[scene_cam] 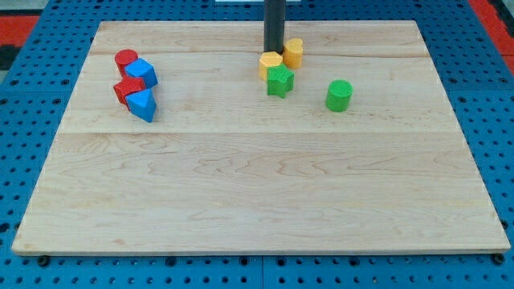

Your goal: Slide the yellow hexagon towards right

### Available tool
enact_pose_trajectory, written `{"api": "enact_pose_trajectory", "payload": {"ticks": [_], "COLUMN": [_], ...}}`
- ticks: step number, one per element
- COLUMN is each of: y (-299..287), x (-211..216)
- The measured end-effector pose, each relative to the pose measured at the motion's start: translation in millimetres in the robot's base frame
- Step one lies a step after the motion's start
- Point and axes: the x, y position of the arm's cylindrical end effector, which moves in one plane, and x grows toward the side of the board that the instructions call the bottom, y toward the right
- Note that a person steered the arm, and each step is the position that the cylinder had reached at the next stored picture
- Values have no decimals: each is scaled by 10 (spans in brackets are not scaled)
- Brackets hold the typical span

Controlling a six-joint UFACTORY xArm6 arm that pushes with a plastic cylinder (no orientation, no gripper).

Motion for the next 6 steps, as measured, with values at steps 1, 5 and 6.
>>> {"api": "enact_pose_trajectory", "payload": {"ticks": [1,5,6], "y": [-364,-9,229], "x": [-21,343,298]}}
